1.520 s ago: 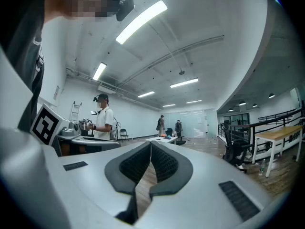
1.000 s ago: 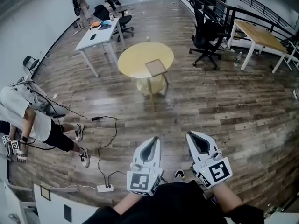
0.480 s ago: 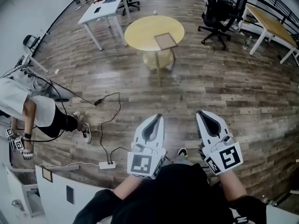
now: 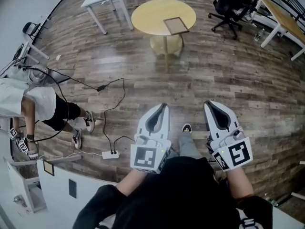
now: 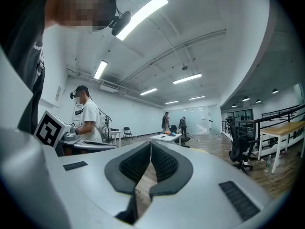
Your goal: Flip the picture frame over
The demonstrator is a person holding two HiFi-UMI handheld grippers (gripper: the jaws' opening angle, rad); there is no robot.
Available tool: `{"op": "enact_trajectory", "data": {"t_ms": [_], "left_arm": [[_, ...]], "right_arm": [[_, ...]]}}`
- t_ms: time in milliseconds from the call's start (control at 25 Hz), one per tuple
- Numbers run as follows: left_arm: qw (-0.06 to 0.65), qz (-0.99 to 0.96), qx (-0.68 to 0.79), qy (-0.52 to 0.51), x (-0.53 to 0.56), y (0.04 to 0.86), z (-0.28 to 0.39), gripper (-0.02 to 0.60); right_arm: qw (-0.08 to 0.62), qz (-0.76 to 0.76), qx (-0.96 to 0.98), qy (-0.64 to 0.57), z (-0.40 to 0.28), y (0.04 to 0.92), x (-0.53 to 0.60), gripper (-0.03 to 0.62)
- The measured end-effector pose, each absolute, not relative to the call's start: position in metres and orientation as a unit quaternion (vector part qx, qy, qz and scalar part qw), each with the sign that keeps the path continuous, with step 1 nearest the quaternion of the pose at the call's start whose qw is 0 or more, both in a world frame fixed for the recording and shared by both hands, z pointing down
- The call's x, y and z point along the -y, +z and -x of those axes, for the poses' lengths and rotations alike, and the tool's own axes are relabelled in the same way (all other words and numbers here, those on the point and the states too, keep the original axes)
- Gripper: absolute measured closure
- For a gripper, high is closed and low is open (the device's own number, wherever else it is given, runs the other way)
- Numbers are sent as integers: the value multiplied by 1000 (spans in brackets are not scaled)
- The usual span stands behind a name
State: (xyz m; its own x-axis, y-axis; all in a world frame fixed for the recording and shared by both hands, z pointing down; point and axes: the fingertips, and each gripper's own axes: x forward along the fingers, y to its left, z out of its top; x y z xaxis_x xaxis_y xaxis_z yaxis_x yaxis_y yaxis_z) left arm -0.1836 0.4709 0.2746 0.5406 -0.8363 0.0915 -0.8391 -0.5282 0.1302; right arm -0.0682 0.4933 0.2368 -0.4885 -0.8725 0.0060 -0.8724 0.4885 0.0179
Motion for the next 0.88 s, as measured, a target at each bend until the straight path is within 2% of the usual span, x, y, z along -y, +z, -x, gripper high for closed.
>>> {"op": "enact_trajectory", "data": {"t_ms": [320, 880], "left_arm": [[80, -874, 479, 19, -421, 287, 161, 552], [72, -864, 498, 24, -268, 285, 69, 552]], "right_arm": [[8, -497, 868, 2, 48, 253, -438, 577], [-11, -480, 877, 22, -48, 261, -284, 576]]}}
